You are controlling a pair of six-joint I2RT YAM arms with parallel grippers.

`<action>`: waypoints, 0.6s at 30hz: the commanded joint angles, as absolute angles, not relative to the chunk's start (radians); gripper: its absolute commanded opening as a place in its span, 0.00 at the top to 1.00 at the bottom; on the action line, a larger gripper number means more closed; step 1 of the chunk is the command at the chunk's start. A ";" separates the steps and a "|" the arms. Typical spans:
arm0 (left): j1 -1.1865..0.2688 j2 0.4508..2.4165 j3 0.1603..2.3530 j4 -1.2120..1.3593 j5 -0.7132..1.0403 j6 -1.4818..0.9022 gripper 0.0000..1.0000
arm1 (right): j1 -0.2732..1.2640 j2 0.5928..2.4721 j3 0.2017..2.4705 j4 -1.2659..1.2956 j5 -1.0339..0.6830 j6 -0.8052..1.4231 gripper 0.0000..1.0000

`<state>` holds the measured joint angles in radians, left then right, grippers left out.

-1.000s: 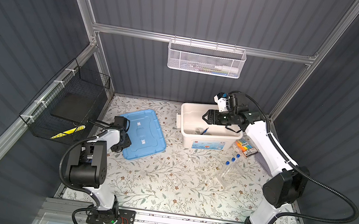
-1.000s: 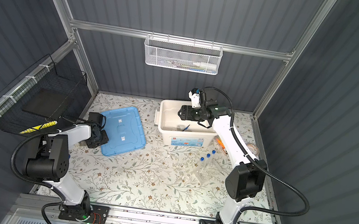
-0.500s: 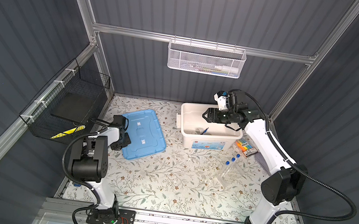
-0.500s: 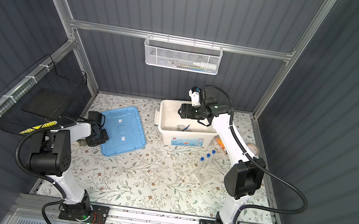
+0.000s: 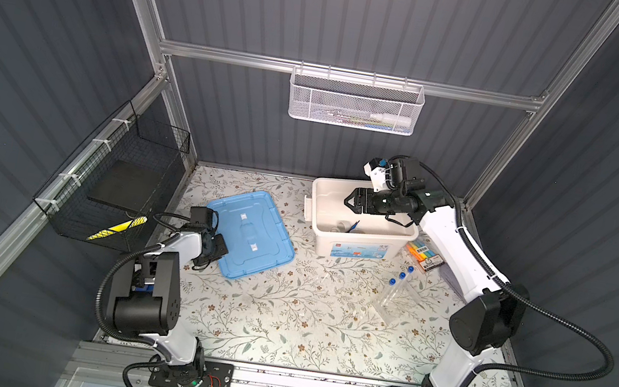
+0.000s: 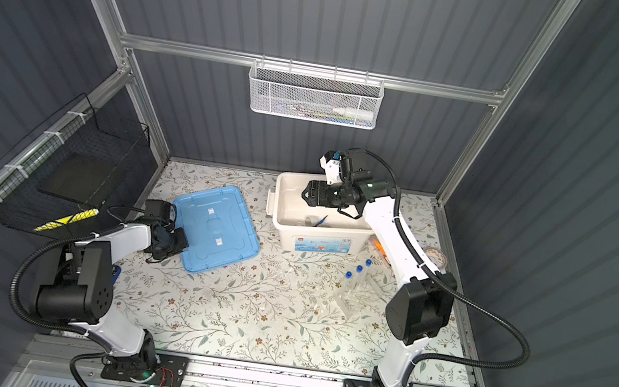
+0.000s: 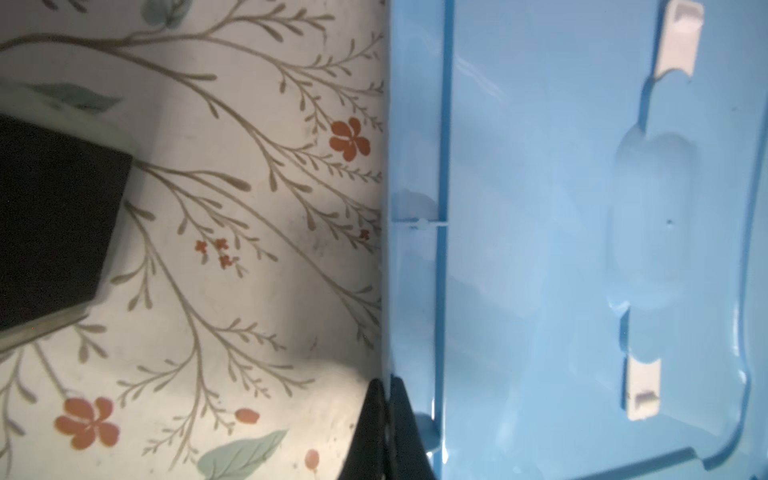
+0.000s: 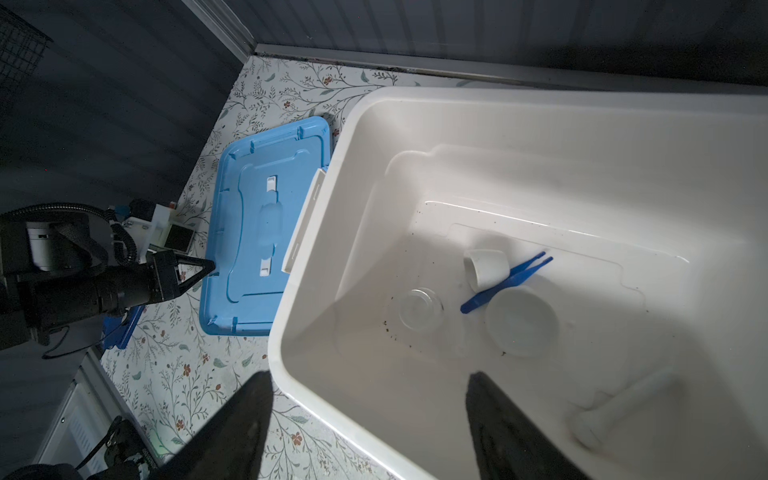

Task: Organize the chemistry lab equipment
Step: 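Lift the blue lid with the left gripper and tilt it toward the bin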

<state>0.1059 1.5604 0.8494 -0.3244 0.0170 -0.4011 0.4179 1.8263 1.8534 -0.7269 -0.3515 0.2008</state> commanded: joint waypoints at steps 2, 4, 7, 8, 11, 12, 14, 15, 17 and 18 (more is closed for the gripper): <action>0.106 1.450 0.835 -0.339 0.048 -0.422 1.00 | 0.422 1.859 1.879 -0.729 -0.423 0.177 0.24; 0.106 1.412 0.843 -0.363 0.038 -0.430 1.00 | 0.421 1.861 1.879 -0.723 -0.441 0.173 0.24; 0.106 1.357 0.859 -0.398 0.031 -0.444 1.00 | 0.422 1.862 1.877 -0.710 -0.476 0.172 0.23; 0.105 1.340 0.862 -0.410 0.029 -0.449 1.00 | 0.421 1.862 1.876 -0.707 -0.486 0.173 0.23; 0.106 1.292 0.876 -0.444 0.027 -0.462 1.00 | 0.421 1.865 1.875 -0.701 -0.510 0.169 0.23; 0.107 1.278 0.877 -0.452 0.026 -0.467 1.00 | 0.421 1.865 1.875 -0.698 -0.514 0.170 0.23; 0.106 1.248 0.884 -0.470 0.028 -0.474 1.00 | 0.420 1.865 1.871 -0.690 -0.528 0.169 0.22; 0.106 1.236 0.887 -0.477 0.025 -0.479 1.00 | 0.420 1.863 1.868 -0.685 -0.537 0.169 0.22; 0.105 1.206 0.890 -0.488 0.025 -0.489 1.00 | 0.420 1.859 1.854 -0.664 -0.557 0.173 0.21; 0.106 1.195 0.893 -0.492 0.027 -0.493 1.00 | 0.420 1.858 1.847 -0.653 -0.563 0.178 0.21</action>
